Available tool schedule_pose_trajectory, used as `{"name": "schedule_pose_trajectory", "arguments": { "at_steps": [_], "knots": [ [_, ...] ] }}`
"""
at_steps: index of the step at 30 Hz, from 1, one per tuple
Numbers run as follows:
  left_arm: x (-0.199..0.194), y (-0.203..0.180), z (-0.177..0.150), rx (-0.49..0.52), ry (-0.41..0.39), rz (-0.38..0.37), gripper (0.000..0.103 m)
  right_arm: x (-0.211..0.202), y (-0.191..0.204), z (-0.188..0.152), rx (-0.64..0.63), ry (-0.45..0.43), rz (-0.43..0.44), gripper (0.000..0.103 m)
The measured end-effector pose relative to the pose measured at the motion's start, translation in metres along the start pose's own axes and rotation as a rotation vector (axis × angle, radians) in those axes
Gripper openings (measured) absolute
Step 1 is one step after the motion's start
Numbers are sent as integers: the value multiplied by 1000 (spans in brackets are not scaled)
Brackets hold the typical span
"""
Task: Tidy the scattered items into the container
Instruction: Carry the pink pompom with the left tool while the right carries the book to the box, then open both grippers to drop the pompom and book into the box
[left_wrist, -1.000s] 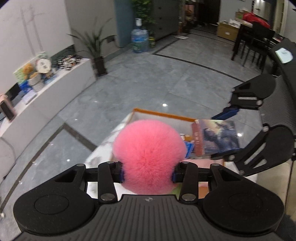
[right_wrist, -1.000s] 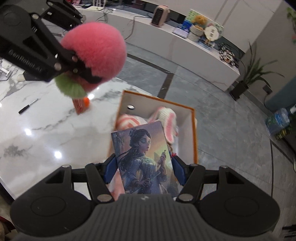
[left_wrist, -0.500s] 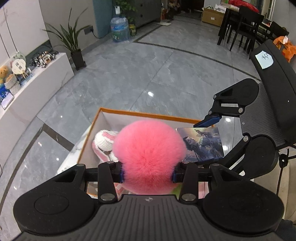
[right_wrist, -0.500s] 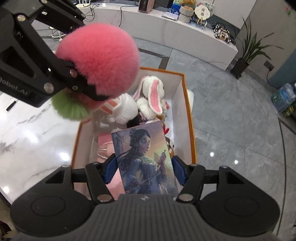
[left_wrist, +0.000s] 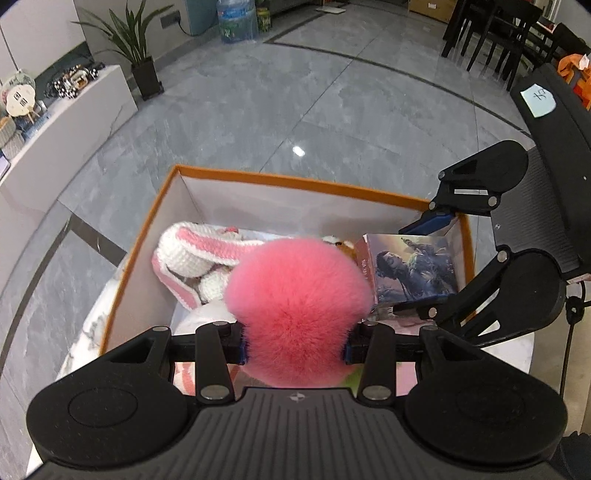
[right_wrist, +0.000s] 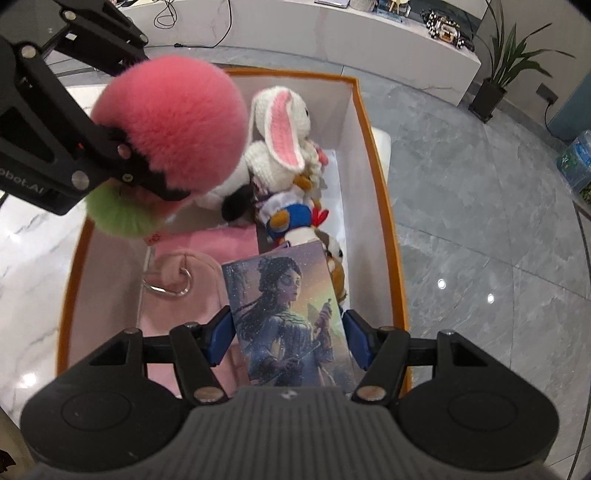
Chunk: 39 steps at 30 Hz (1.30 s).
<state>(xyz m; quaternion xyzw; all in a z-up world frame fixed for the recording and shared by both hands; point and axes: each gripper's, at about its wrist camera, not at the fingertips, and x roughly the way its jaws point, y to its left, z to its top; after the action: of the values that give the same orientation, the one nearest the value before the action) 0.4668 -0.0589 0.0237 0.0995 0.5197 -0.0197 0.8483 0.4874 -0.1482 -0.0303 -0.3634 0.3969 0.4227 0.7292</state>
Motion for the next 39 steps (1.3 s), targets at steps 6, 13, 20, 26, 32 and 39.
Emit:
{"name": "schedule_pose_trajectory", "arguments": {
  "at_steps": [6,13,20,26,32,39],
  "knots": [
    [17,-7,2,5,25,-16,49,13,-4,-9,15,17,14,64],
    [26,-7,-4,-28,52,-23,52,12,-2,-8,5,14,16,60],
    [24,-6,-3,-64,53,-29,59,18,-9,-5,10,15,11,60],
    [17,-1,-3,-69,40,-27,59,15,-12,-7,23,5,6,61],
    [14,3,-4,-64,44,-22,59,11,-12,-7,23,6,-1,61],
    [6,0,-4,-36,38,-24,59,2,-8,-5,14,1,-10,61]
  ]
}}
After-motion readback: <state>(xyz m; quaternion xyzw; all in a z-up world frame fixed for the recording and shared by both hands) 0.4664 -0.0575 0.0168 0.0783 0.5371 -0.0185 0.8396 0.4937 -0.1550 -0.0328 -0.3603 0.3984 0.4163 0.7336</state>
